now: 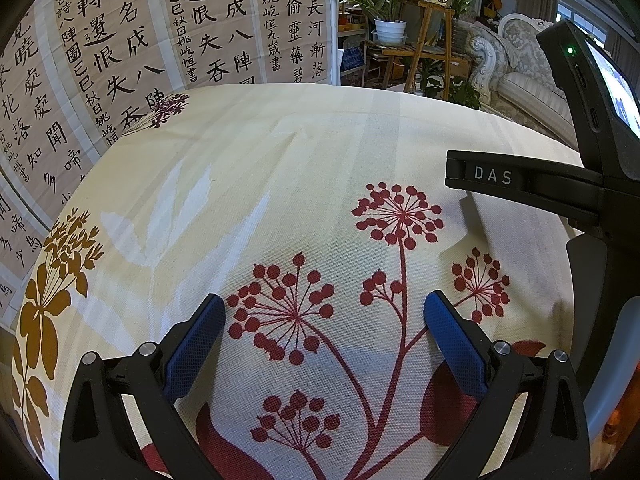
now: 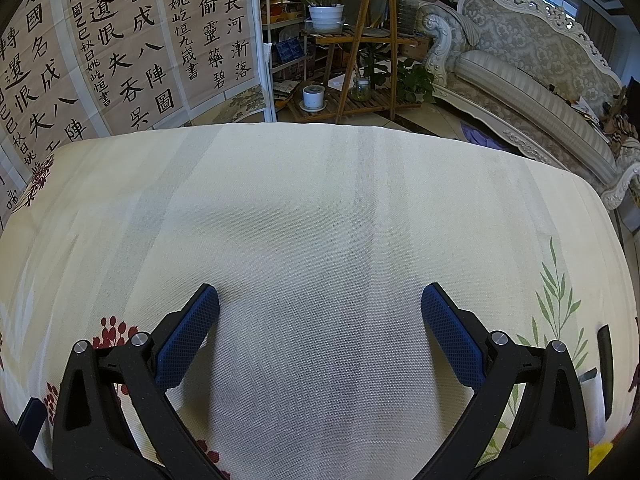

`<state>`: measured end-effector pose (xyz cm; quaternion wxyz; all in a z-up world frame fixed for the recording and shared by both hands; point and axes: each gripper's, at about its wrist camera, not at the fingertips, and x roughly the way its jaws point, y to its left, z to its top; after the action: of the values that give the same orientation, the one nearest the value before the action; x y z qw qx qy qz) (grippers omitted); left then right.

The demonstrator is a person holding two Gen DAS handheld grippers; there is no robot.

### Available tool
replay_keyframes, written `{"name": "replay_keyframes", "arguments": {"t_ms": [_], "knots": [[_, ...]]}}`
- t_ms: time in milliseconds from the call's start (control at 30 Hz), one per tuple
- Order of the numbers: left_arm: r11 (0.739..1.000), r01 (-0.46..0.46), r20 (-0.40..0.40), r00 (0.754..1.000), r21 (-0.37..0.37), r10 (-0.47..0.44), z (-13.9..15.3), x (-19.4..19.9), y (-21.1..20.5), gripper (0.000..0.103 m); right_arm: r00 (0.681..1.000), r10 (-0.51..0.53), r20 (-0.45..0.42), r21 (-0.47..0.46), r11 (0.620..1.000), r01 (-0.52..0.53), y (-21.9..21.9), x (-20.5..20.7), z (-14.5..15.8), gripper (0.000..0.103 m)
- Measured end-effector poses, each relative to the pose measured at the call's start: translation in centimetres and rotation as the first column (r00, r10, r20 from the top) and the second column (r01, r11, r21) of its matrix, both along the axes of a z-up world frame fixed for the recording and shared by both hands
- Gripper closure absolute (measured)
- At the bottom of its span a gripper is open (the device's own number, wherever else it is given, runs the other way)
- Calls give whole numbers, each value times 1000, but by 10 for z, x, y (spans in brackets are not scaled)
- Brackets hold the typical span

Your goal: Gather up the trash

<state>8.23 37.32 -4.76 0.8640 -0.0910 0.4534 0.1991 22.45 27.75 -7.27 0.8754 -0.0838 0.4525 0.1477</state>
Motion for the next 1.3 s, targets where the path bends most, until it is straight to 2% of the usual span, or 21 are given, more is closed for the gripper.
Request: {"name": "replay_keyframes", "arguments": {"t_ms": [1300], "knots": [[1000,-1,3,1000,-1,1,0,0,0,5,1000,-25,0,1,1000,25,3,2,0,4]]}}
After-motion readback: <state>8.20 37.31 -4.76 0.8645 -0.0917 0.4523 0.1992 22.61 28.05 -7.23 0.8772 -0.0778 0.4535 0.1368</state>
